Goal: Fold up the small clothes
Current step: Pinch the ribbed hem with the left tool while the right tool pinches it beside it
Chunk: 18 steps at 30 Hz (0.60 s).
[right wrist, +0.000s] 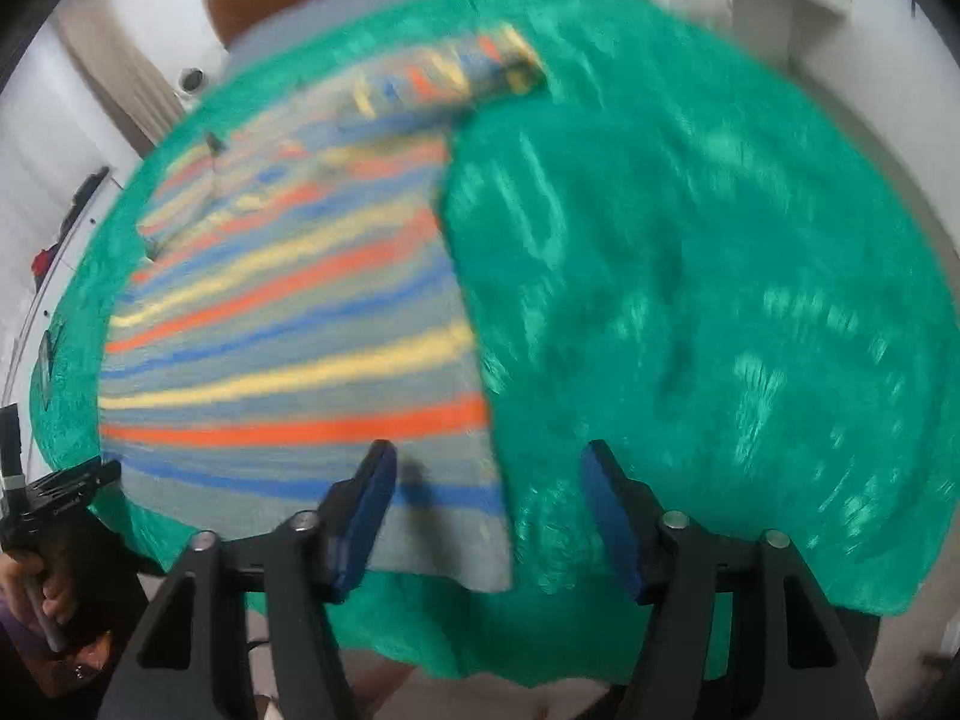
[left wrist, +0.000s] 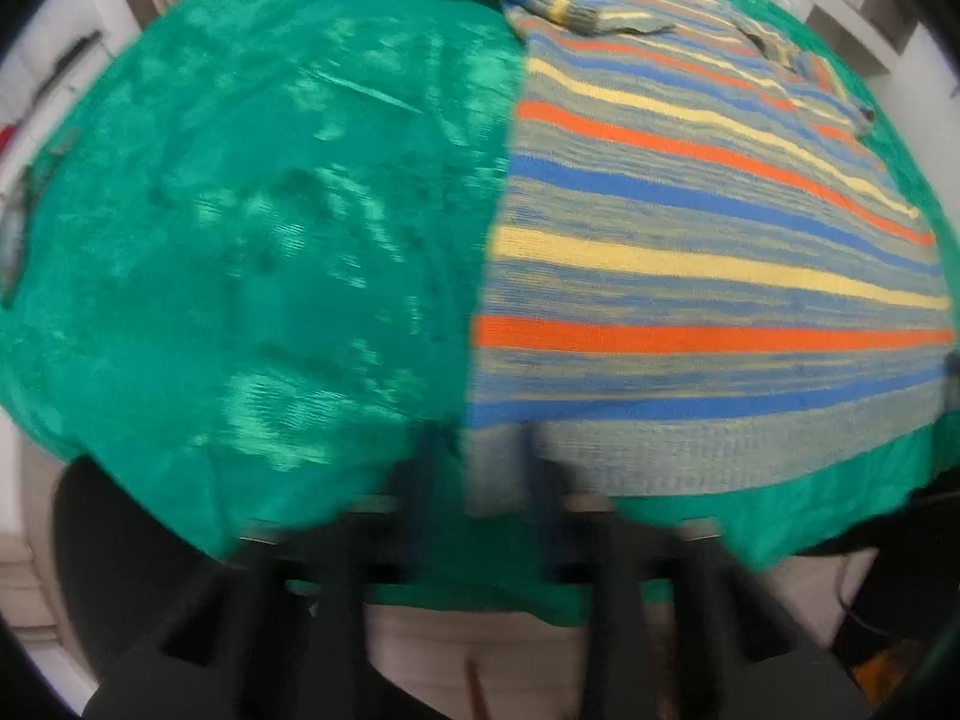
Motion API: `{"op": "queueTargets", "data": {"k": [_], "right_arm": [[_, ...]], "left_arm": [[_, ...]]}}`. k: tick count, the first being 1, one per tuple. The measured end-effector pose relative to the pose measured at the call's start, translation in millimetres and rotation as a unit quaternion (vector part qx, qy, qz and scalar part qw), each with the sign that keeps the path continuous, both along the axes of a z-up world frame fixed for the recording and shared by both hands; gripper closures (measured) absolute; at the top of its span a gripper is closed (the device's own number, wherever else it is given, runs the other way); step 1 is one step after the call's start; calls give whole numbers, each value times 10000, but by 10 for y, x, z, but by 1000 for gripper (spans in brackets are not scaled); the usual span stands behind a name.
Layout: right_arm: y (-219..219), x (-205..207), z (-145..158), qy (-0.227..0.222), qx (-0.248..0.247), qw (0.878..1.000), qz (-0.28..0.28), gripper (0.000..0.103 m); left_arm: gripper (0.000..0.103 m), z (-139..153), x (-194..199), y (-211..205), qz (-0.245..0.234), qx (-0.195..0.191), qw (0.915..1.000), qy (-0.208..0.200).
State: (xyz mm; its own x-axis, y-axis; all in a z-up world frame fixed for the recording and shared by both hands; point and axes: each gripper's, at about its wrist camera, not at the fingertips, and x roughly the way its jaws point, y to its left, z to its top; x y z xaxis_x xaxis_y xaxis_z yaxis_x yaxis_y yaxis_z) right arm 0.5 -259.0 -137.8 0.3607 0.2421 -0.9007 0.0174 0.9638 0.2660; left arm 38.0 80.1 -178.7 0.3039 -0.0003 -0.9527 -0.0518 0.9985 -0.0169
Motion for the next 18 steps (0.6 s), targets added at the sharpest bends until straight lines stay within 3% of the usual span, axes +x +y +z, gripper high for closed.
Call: {"op": "queueTargets", "data": {"k": [1,6,9,14,18], "right_arm": [[4,-23,-14,80,128,9998,127,100],[-63,-211,324,-75,412,9989,199,99],[-36,-289,460,-96,183,9993,311,99],[-25,-264,-93,478,-75,9986,198,99],[-31,-265,-169,490,-88,9987,78,99]], "left_arm": [[100,9,10,-21,-8,72,10000,17],[103,200,-42,23,-153,-46,9999,66],[103,306,-128,83,-216,88,9997,4],[103,96,-183,-76,-306,571,9977,181],[103,90,-228,-181,-349,805,9960,154]]}}
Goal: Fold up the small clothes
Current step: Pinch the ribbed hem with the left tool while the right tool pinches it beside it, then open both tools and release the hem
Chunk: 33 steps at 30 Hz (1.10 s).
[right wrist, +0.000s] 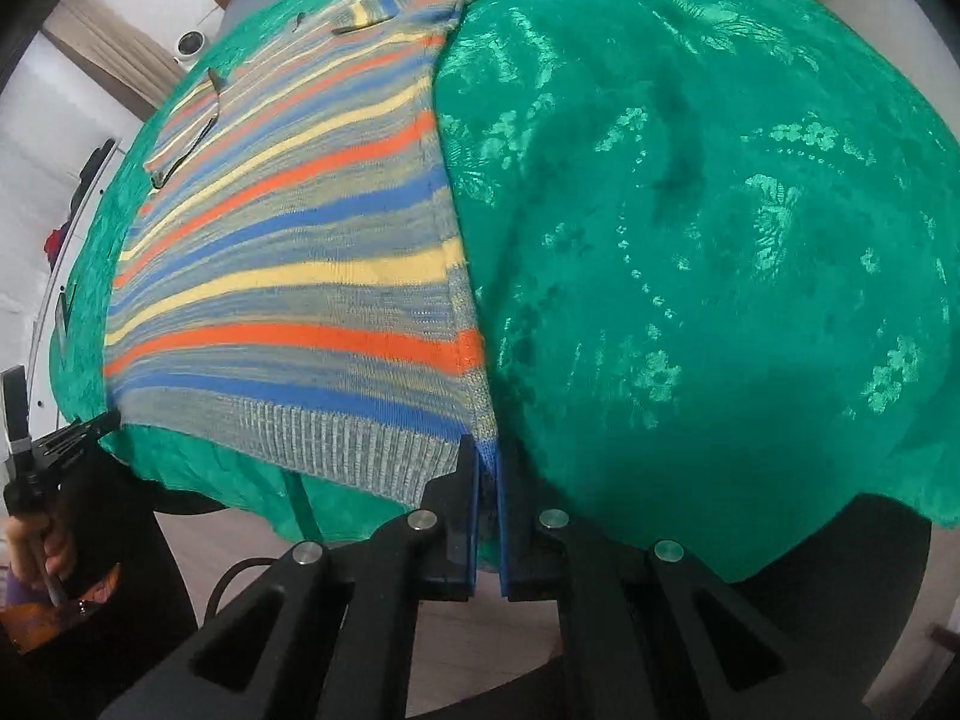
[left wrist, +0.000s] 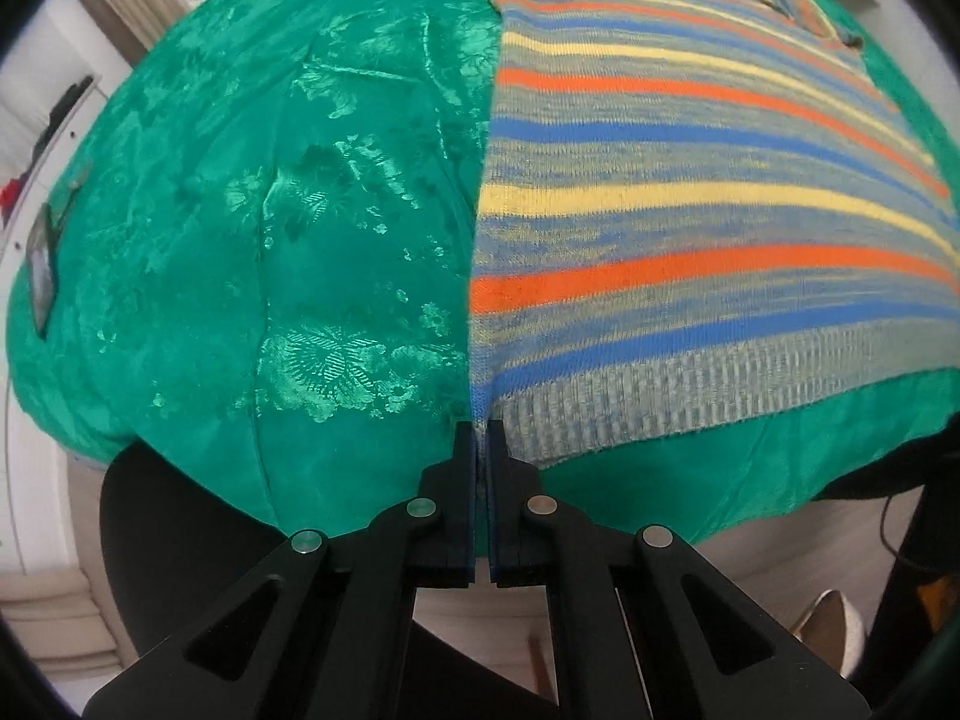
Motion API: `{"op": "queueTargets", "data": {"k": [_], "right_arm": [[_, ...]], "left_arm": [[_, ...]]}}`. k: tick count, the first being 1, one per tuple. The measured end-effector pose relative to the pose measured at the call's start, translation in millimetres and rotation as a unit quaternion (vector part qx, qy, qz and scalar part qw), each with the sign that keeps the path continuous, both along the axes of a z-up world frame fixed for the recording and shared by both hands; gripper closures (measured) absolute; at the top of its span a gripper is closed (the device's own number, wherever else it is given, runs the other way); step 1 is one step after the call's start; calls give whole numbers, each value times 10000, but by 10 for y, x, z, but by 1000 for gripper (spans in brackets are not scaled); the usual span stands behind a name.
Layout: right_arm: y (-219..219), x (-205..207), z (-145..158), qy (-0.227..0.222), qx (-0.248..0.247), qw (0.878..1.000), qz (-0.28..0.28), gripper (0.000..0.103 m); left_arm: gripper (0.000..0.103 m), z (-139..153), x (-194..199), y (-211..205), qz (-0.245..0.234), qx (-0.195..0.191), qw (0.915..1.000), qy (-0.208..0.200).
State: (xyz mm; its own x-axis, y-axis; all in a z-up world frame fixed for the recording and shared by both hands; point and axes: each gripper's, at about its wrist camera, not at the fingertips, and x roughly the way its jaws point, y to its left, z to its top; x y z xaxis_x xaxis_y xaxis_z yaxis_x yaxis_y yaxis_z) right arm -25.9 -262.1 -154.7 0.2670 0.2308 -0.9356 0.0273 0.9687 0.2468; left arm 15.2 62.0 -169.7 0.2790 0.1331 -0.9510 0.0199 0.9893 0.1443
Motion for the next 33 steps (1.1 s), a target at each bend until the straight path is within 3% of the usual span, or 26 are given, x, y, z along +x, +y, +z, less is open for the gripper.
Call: {"op": "queueTargets", "data": {"k": [6,12,14,16,17,20,21,23,25,27,28,30,33], "right_arm": [[47,103,-137,58,-125,9999,14,99],[121,99,-114,18,-299,9995,72,99],[136,92,-89,5,-331,9994,78,98],[179,80,-67,36,-304,9995,70,96],[157,54,-53,97,-285,9995,73,90],[83,-15,81,326,-388,9985,193,84],[31,-12,238,224,-664,9973,241,83],[-54,57,550,-175,-1156,9928,254,80],[-97,257,1019,-896,-1630,9822,271,69],[-29,529,1351,-1481,-1788,9719,393,46],[50,699,1454,-1708,-1832,9666,546,43],[332,1154,1510,-2055,-1760,9568,1064,40],[773,1816,1294,-2061,-1256,9548,1734,40]], "left_arm": [[103,-177,17,-138,114,72,9998,119],[101,-158,-39,-171,183,110,9998,38],[99,-156,44,-15,197,95,9998,19],[91,-116,6,-36,198,116,9997,29],[79,-82,-23,-23,187,135,9997,66],[60,88,-175,-3,153,162,9997,-68],[57,207,-233,14,154,196,9994,-246],[42,437,-287,52,228,313,9970,-668],[34,657,-263,110,418,416,9916,-1153],[33,815,-177,161,650,364,9845,-1589],[31,864,-121,178,770,296,9815,-1730],[31,891,3,227,926,135,9791,-1808],[31,917,54,150,978,7,9784,-1821]]}}
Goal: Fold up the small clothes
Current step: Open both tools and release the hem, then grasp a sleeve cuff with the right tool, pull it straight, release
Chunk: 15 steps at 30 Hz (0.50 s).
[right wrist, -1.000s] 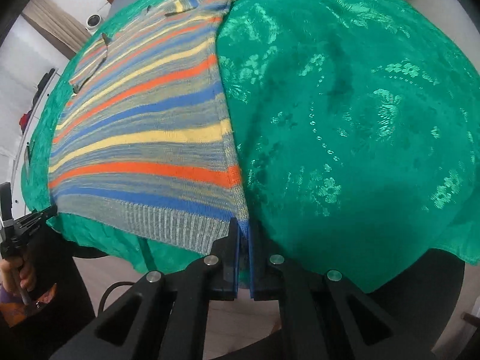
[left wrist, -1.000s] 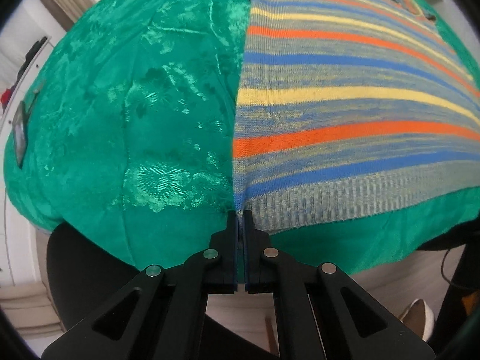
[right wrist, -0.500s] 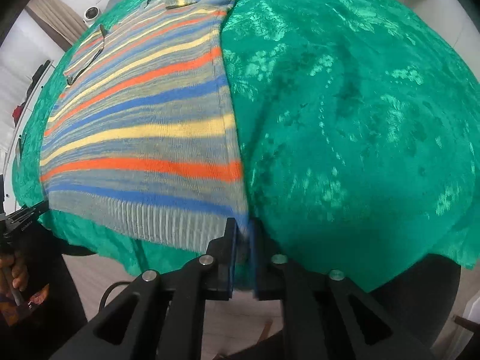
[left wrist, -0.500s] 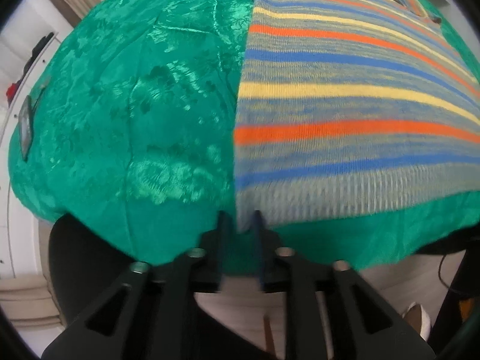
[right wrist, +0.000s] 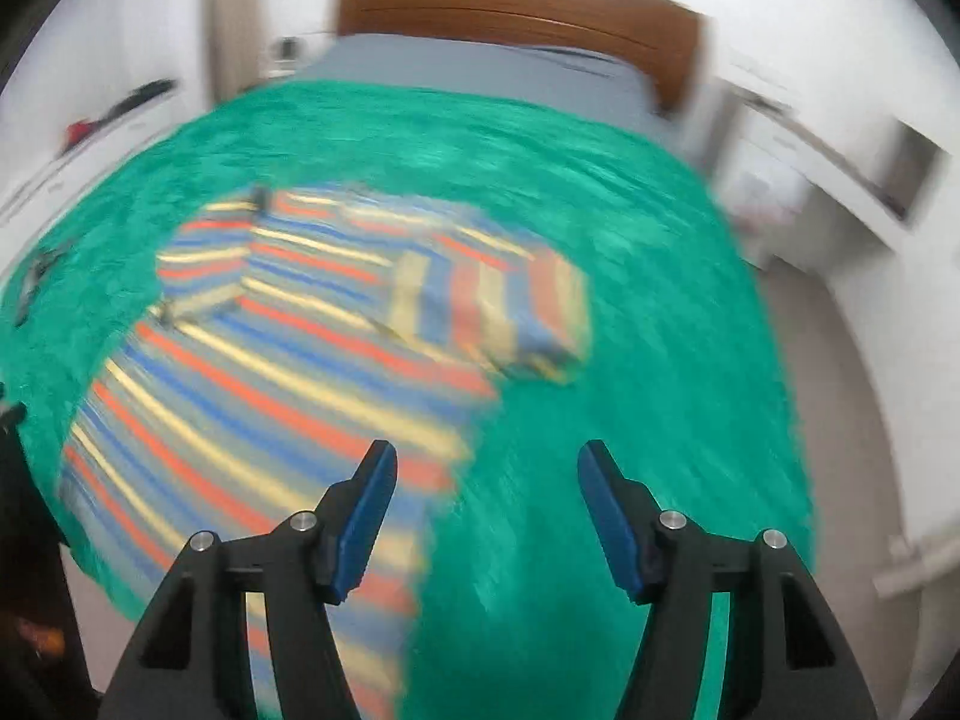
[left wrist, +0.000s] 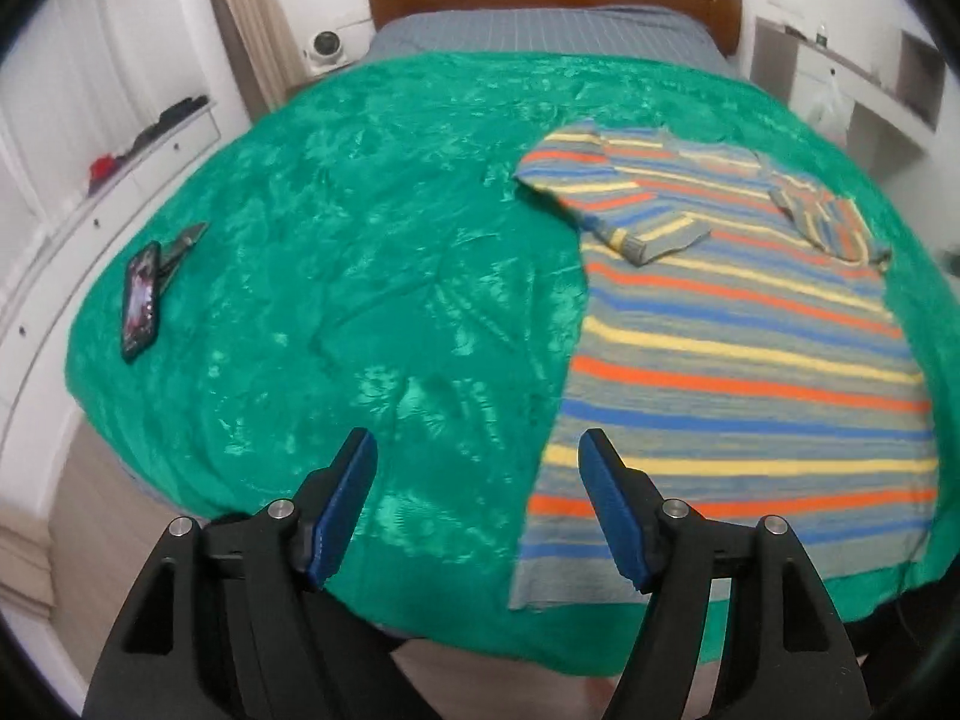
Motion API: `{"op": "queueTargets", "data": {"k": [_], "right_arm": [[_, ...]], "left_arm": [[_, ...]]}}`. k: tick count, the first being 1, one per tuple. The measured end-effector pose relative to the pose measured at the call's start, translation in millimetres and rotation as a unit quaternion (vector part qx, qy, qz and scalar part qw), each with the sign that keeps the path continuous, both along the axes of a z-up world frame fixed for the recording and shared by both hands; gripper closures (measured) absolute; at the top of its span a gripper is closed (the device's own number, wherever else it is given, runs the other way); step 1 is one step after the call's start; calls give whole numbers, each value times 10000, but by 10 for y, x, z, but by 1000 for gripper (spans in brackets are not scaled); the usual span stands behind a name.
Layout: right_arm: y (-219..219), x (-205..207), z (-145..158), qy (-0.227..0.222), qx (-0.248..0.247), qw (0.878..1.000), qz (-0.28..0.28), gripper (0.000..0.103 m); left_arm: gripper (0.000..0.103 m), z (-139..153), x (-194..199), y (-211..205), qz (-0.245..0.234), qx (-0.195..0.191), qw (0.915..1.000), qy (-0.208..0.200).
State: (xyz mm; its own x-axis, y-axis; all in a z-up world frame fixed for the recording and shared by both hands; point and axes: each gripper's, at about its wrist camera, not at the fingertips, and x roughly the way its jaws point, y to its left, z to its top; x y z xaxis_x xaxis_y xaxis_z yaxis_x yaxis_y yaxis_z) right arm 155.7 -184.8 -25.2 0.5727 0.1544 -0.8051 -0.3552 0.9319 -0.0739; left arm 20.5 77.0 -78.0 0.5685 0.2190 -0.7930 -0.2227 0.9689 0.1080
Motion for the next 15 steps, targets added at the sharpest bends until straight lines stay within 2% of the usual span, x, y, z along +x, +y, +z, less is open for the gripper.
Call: {"op": "queueTargets", "data": {"k": [3,6,8,10,11,12,14,15], "right_arm": [[431,537,-335,221,18,9990,390,41],[737,1002,-706,405,-30,9988,286,41],[765,1195,-920,438,-133,9989,99,41],[655,1351,-1115,659,-214,9974,-207,66],[557,1387,-1107,662,-90,9972,-341,86],[401,1391,-1025,566,85,9969,-534,96],[-10,1359,-802,273,269,9945,-970,96],[-379,1326,-647,121,379,9905,-1315,96]], "left_arm": [[29,-17,-71,-34,-65,187,9998,51],[29,-86,-146,31,60,344,9991,255],[29,-155,-181,130,215,351,9983,420],[29,-211,-195,234,361,348,9972,551],[29,-239,-203,290,437,337,9966,611],[29,-262,-213,343,506,315,9961,648],[29,-290,-212,404,583,264,9957,666],[29,-302,-201,417,593,226,9958,661]]}}
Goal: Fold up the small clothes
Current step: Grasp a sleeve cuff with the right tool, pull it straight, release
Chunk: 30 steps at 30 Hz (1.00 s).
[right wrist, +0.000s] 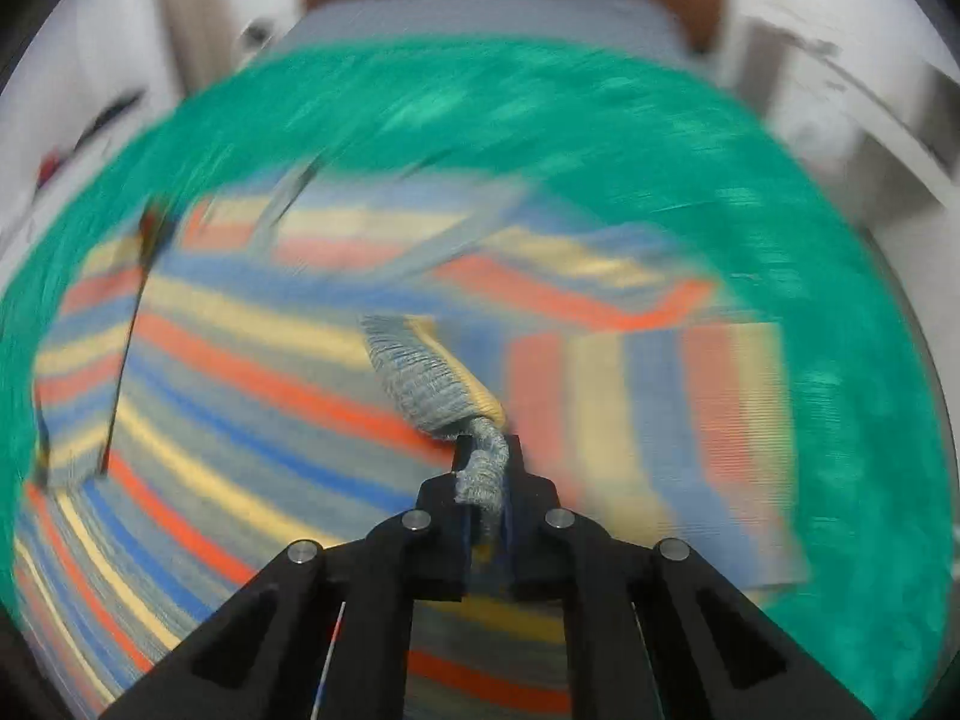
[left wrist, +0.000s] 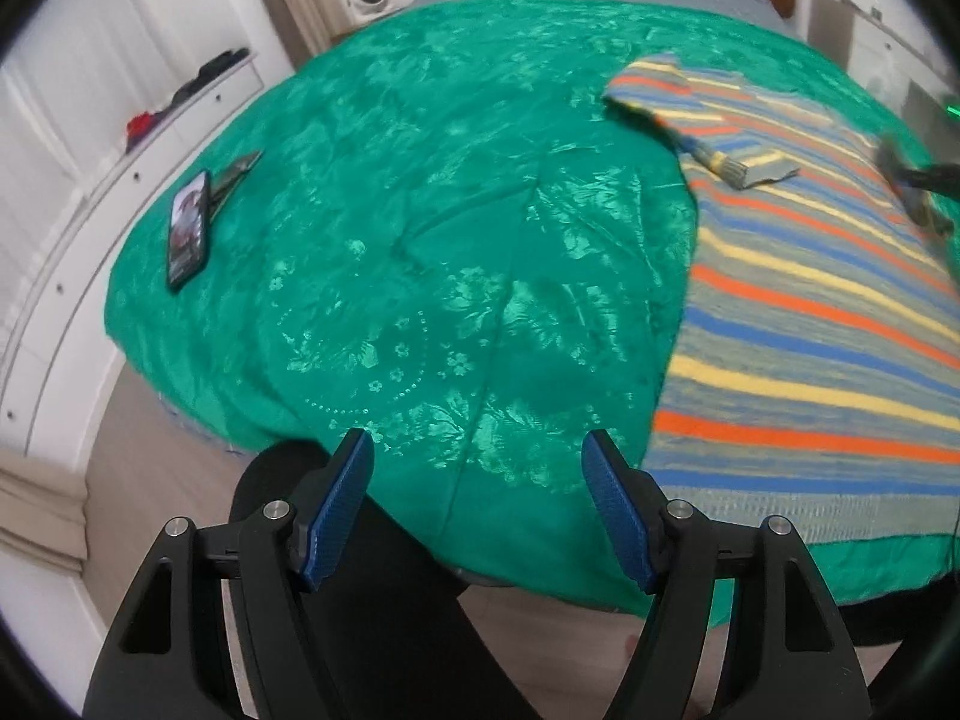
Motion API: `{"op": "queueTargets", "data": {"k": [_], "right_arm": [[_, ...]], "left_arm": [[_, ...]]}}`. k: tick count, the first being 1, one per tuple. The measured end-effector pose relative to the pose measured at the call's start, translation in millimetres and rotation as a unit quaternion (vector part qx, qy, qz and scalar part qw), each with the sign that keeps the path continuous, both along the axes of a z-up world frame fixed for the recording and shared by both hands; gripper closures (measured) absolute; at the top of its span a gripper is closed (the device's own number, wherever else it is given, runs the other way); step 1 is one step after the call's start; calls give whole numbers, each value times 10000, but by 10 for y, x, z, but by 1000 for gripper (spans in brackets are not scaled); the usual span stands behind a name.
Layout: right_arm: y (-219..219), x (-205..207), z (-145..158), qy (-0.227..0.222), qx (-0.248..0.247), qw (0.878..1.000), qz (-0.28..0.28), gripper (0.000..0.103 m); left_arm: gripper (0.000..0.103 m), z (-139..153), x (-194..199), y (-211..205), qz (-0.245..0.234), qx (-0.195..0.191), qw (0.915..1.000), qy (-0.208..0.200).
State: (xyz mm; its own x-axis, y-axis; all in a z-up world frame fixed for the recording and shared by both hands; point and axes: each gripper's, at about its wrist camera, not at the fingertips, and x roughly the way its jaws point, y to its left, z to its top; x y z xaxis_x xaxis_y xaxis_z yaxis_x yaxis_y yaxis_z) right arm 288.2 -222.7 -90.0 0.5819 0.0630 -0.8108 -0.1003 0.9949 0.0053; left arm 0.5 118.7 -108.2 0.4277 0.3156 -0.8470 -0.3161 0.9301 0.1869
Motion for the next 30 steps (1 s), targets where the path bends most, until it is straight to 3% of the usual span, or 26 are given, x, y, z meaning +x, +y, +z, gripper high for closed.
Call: {"op": "queueTargets", "data": {"k": [4,9,14,19,26,30], "right_arm": [[-1239,-177,309,-130,-162,9929,-1172,96],[-2183,-465,230,215,-114,9809,-1928,97],[-2320,-619,-44,399,-210,9778,-2048,98],[-2392,-724,-286,527,-241,9723,-2266,98],[-2424,-733,-298,575,-194,9736,-2201,98],[-2606,-791,-216,583,25,9687,-2414,87]], "left_arm": [[29,-30,111,-88,-108,-116,9999,-4],[29,55,223,-377,-422,-219,9988,-87],[29,180,198,-603,-636,2,9978,-175],[29,177,116,-519,-447,52,9990,-77],[29,92,73,-417,-312,72,9995,31],[29,79,57,-439,-383,81,9992,11]]}}
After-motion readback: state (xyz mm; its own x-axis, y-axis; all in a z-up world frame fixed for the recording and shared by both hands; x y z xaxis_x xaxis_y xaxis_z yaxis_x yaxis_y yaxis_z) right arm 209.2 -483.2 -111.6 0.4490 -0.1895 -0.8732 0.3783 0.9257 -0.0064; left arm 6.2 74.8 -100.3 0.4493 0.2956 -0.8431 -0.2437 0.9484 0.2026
